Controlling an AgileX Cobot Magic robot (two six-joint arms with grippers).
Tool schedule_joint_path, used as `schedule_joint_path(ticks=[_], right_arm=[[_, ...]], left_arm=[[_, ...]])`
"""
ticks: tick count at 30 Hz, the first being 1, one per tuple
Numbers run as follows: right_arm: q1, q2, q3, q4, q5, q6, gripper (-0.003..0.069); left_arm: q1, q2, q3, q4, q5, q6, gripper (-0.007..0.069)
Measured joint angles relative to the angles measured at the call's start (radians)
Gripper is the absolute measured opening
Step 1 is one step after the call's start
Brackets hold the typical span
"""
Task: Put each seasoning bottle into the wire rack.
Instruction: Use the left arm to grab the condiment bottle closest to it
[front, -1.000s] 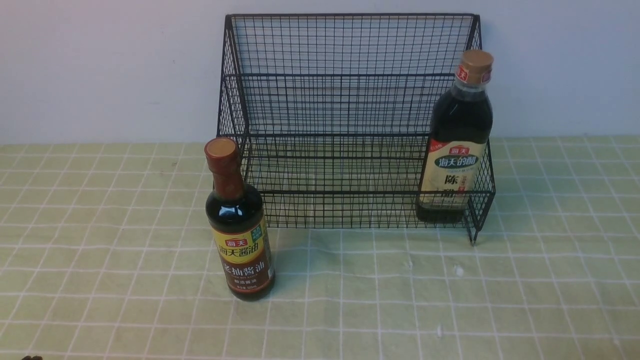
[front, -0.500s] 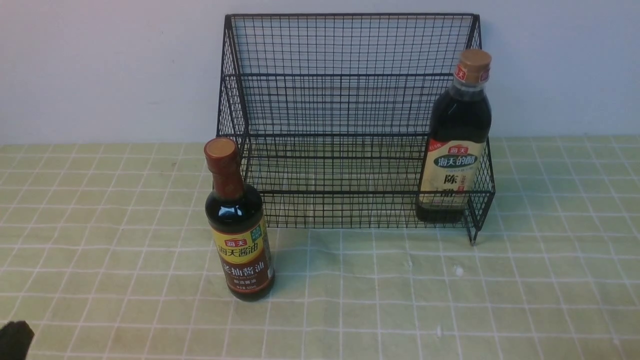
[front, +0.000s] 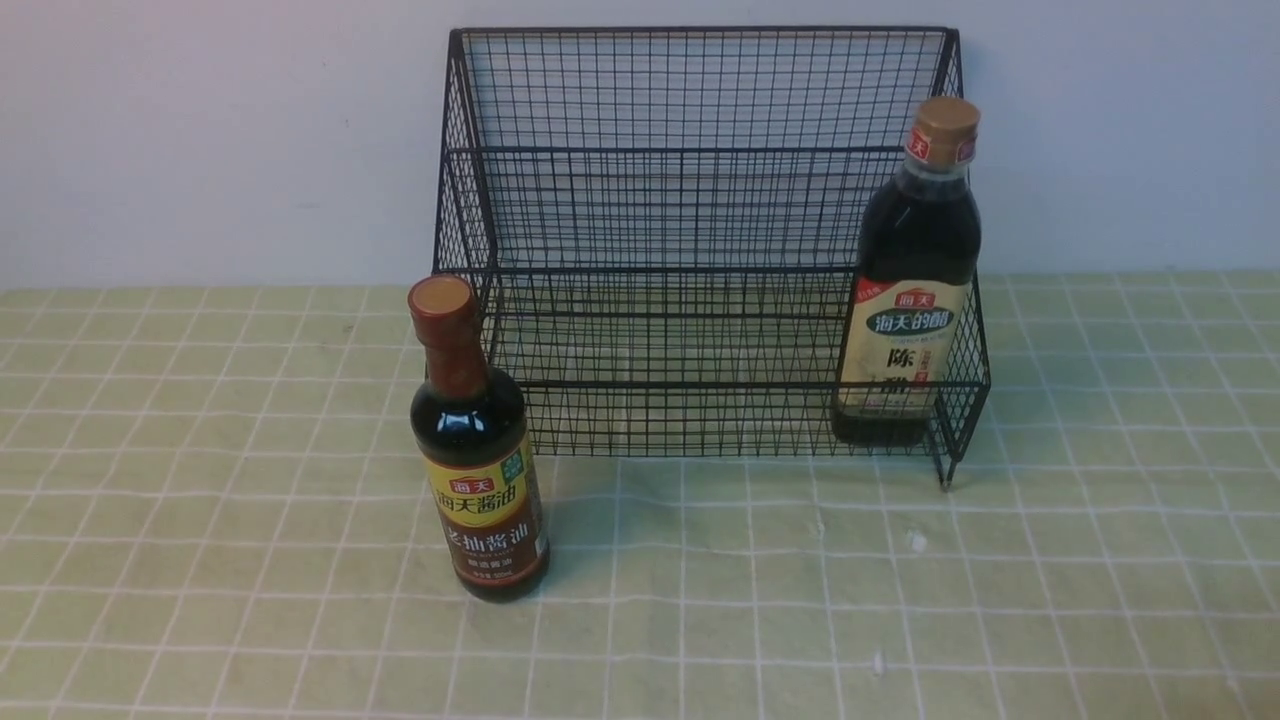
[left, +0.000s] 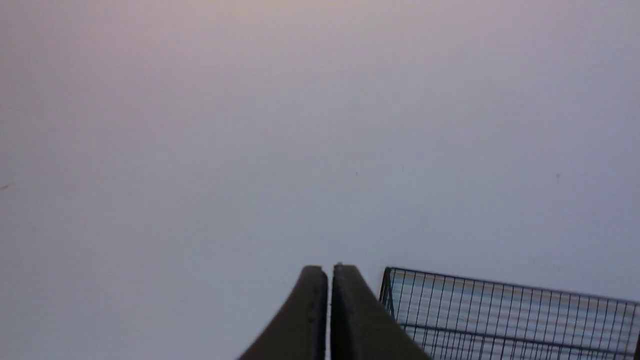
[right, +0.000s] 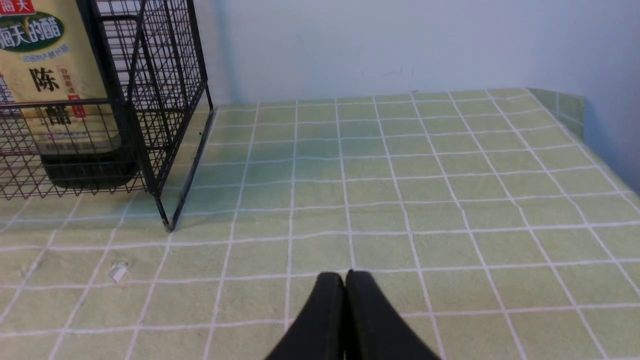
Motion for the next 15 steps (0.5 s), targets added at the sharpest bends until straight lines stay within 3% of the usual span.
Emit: schedule_joint_path(ticks=[6, 9, 13, 14, 15], right_arm=[[0.000, 0.000, 0.000, 0.000, -0.001, 0.000, -0.0013], [0.000, 0.000, 0.001, 0.000, -0.001, 0.000, -0.0013], [0.000, 0.000, 0.001, 0.000, -0.001, 0.000, -0.0013], [0.000, 0.000, 0.001, 0.000, -0.001, 0.000, -0.0013], [0.000, 0.000, 0.001, 0.000, -0.001, 0.000, -0.0013]], left_arm=[[0.000, 0.318, -0.180, 0.303, 0.008, -0.248, 0.0091], [0.000, 0.498, -0.253, 0.536, -0.077, -0.432, 0.0192], [0.000, 0.636, -0.313, 0.760, -0.199, -0.576, 0.0301], [0.000, 0.704, -0.348, 0.866, -0.263, -0.640, 0.0360], [0.000, 0.712, -0.352, 0.878, -0.270, -0.647, 0.0367]])
